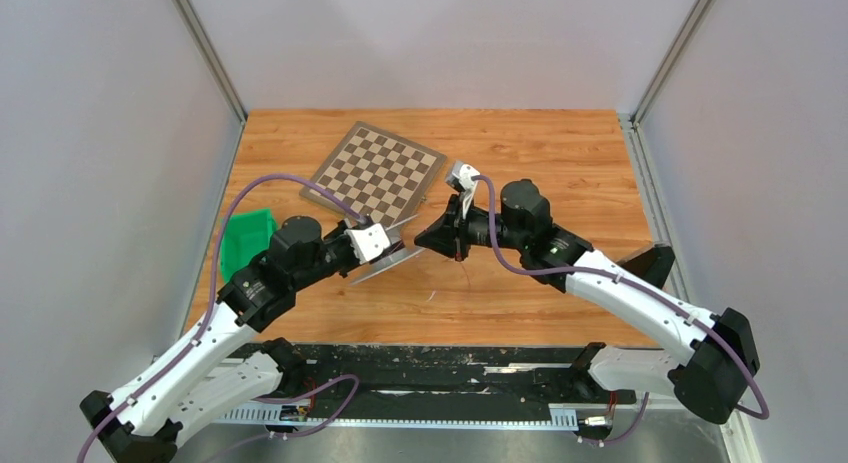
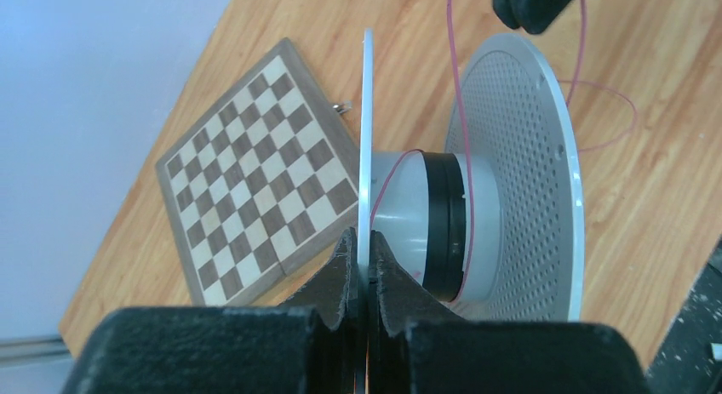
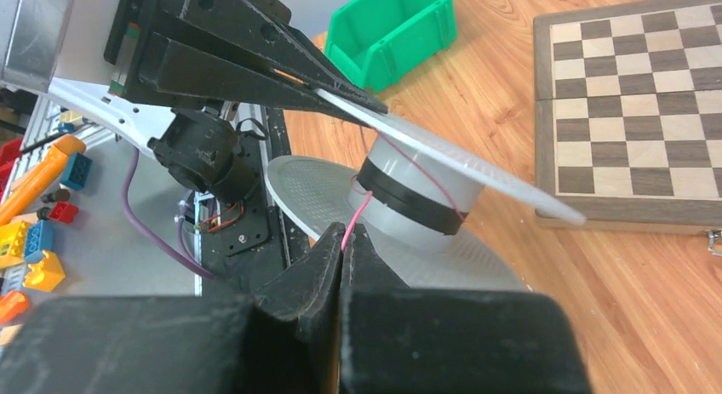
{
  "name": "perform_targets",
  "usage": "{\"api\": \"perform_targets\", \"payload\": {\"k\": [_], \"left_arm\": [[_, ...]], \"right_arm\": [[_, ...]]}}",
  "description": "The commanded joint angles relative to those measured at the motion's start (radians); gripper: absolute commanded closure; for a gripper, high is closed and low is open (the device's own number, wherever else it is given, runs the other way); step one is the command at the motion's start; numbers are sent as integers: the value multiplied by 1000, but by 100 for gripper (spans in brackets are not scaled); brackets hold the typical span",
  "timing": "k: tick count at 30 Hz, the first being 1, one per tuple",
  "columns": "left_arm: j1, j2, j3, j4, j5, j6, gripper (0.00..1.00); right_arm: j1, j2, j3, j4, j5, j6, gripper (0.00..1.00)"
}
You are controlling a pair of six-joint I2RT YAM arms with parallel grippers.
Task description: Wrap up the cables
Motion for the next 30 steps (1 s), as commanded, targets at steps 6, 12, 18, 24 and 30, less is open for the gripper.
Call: {"api": "perform_targets", "payload": {"k": [6, 12, 18, 24, 30], "left_arm": [[4, -22, 146, -83, 139, -2, 100], [5, -56, 181, -140, 141, -47, 100], [5, -79, 242, -119, 169, -219, 100], [6, -91, 268, -103, 230, -369, 100], [5, -89, 286, -51, 202, -529, 100]], "right_arm": [[-39, -99, -38, -123, 21, -133, 100], [-39, -138, -74, -164, 105, -166, 100], [-39, -137, -117, -124, 88, -181, 99], [-40, -197, -192, -9, 61, -195, 98], [-39, -232, -295, 177, -12, -150, 92]]}}
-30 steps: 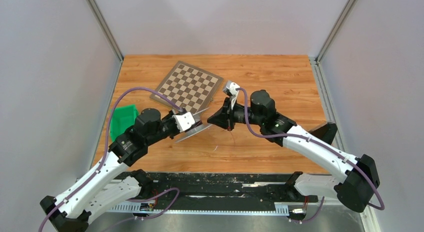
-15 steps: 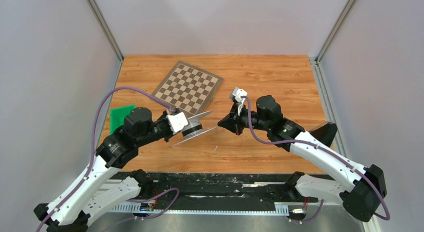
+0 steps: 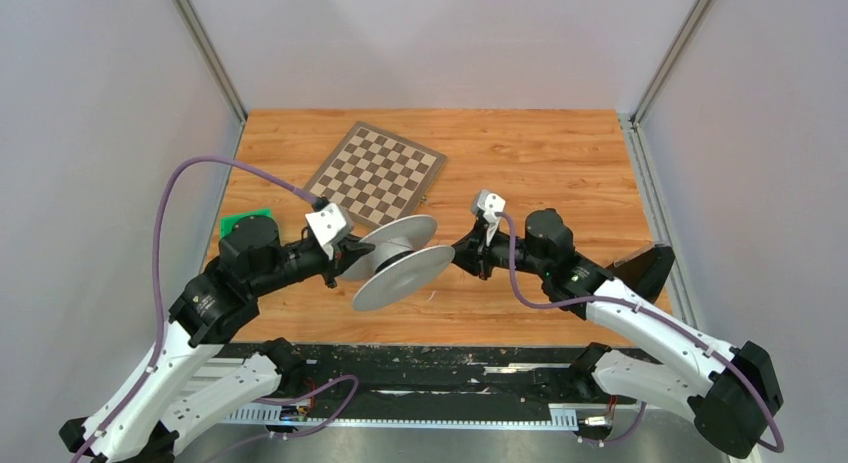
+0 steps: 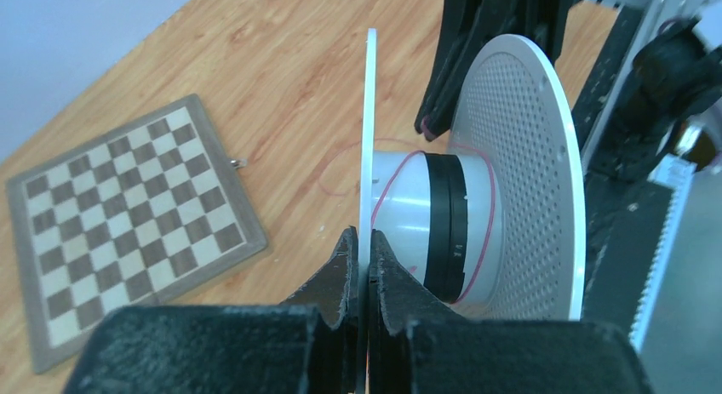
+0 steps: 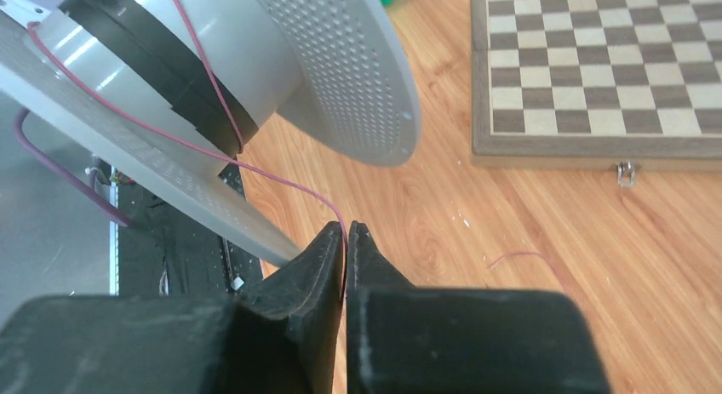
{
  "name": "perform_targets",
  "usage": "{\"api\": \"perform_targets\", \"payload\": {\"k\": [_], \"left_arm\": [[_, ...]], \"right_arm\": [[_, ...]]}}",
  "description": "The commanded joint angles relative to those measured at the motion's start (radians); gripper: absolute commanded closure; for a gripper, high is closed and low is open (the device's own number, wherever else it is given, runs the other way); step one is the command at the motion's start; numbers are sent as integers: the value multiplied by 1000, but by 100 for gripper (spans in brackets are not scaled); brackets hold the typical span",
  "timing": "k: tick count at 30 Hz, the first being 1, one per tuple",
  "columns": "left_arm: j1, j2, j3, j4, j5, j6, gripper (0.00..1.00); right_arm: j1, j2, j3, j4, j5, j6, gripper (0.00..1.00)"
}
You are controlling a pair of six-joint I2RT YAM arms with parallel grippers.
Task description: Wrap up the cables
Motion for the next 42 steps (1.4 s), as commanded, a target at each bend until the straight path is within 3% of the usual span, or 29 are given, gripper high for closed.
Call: {"api": "perform_targets", "payload": {"k": [1, 9, 14, 29, 36, 42], "left_arm": [[5, -19, 48, 189, -1, -215, 100], [5, -36, -14, 364, 2, -400, 100], [5, -17, -6, 369, -26, -415, 100], [5, -24, -1, 442, -176, -523, 100], [5, -29, -27, 487, -249, -637, 100], [5, -31, -58, 538, -289, -781, 100]], "right_arm": [[4, -41, -84, 243, -69, 43, 91], [17, -20, -270, 646, -80, 215, 79], [31, -2, -312, 680, -63, 240, 77], [56, -5, -477, 793, 14, 301, 86], [72, 78, -501, 891, 22, 328, 94], [103, 192, -471, 962, 18, 341, 94]]}}
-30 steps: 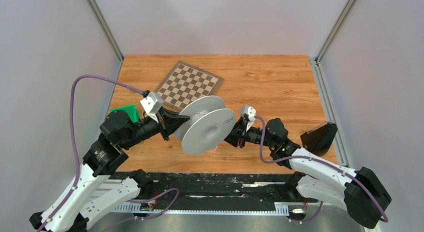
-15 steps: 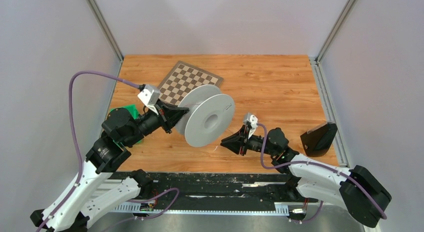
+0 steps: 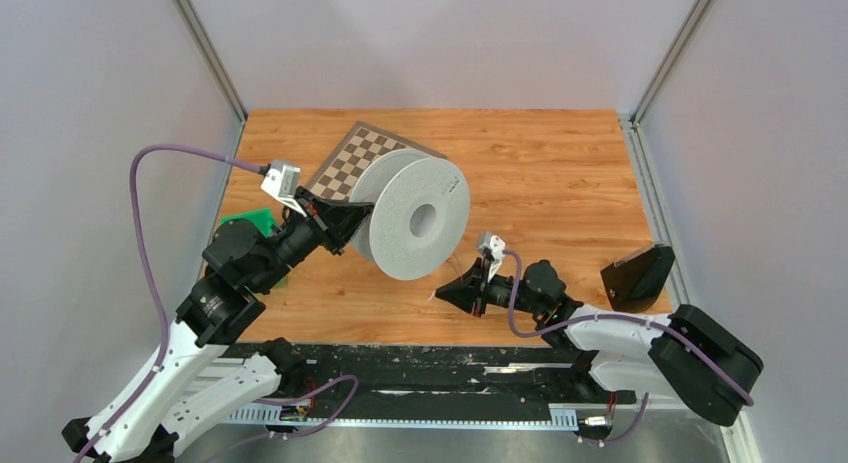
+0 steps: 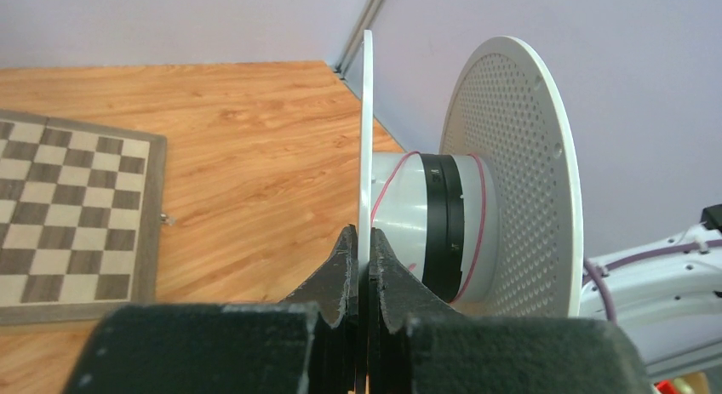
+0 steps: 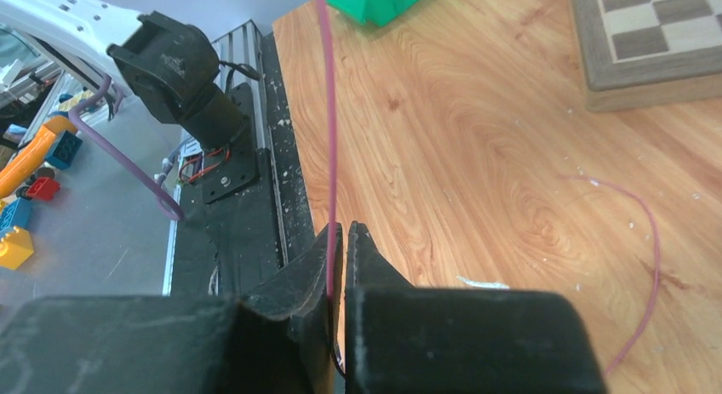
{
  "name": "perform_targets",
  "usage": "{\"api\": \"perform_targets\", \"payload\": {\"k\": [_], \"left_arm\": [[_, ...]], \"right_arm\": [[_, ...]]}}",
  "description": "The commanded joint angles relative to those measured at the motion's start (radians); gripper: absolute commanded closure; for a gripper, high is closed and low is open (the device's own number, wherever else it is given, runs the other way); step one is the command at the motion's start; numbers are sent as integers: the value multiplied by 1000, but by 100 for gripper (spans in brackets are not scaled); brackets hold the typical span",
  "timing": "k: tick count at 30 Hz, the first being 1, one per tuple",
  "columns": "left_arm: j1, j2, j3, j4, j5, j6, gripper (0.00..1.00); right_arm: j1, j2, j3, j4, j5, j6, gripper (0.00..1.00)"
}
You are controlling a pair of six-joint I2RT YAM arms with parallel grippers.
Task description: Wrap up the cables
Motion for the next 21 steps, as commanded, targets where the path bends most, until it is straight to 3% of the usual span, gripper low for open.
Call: {"api": "perform_targets", "payload": {"k": [1, 8, 16, 19, 21], "left_arm": [[5, -18, -8, 173, -46, -176, 100], [5, -31, -15, 205, -70, -269, 100], [5, -67, -49, 173, -239, -340, 100], [5, -72, -58, 145, -387, -336, 100], [5, -69, -58, 126, -482, -313, 100]], "right_arm": [[32, 73, 28, 134, 8, 22, 94], [83, 263, 68, 248, 22, 35, 94], [103, 474, 72, 458, -4, 118, 99], [129, 459, 71, 430, 33, 125, 100], [173, 391, 84, 296, 102, 90, 100]]}}
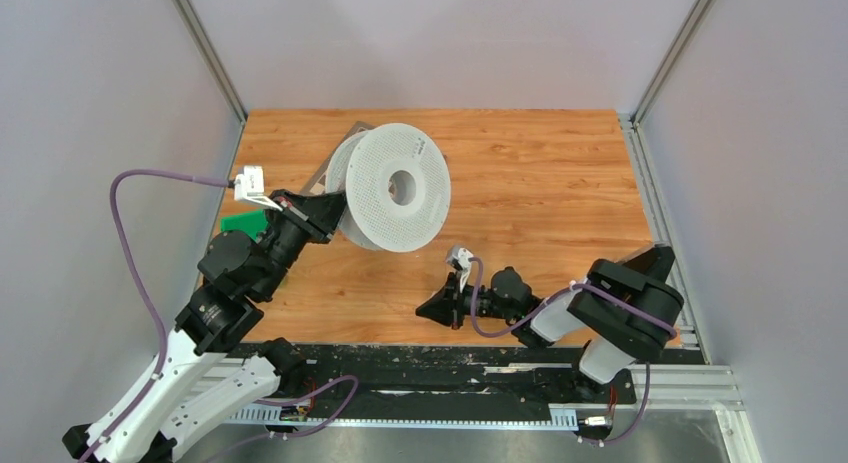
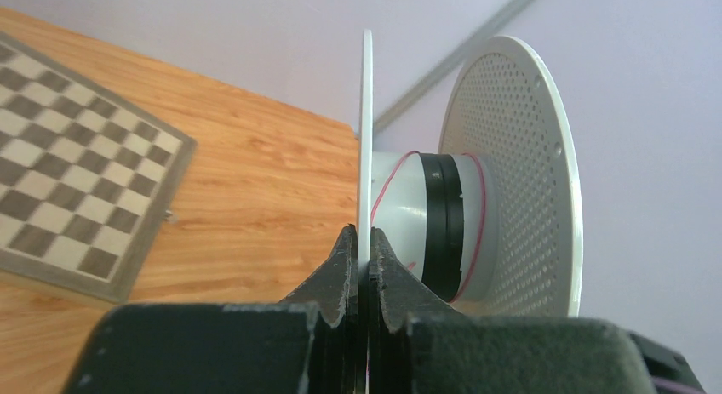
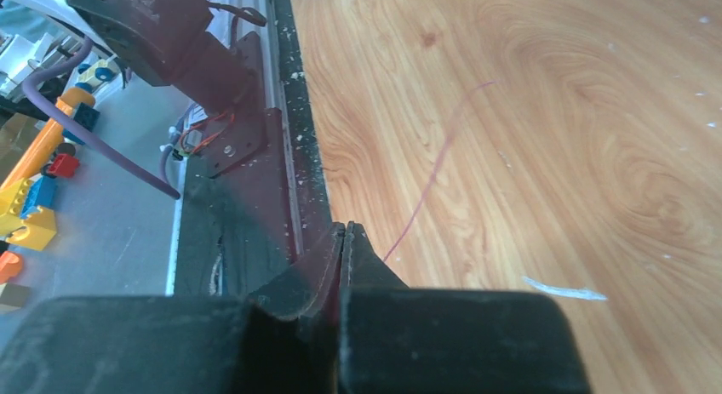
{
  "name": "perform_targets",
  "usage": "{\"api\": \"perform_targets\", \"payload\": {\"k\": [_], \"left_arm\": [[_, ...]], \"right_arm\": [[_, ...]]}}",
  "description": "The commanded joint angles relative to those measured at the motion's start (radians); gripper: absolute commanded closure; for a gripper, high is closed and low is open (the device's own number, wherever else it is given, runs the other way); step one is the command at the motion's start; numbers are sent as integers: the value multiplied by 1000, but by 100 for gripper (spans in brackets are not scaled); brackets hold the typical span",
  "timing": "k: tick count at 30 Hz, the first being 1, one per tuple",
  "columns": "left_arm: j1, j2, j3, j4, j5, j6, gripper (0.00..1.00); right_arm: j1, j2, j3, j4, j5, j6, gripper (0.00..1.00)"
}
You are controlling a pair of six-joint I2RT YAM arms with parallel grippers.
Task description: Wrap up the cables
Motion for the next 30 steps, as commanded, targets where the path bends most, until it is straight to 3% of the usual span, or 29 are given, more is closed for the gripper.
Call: {"api": "perform_targets", "payload": {"k": [1, 5, 12, 19, 30], "left_arm": [[5, -7, 10, 65, -291, -15, 100], [5, 20, 20, 38, -421, 2, 100], [5, 120, 32, 14, -504, 143, 100], [5, 197, 17, -22, -539, 378, 100], [6, 195, -25, -97, -382, 574, 100]], "right_arm": [[91, -121, 60, -135, 121, -32, 100], [225, -229, 237, -570, 293, -155, 100], [288, -207, 494, -951, 266, -145, 100], [291, -289, 620, -1068, 227, -210, 100], [271, -323, 758, -1102, 176, -295, 100]]}}
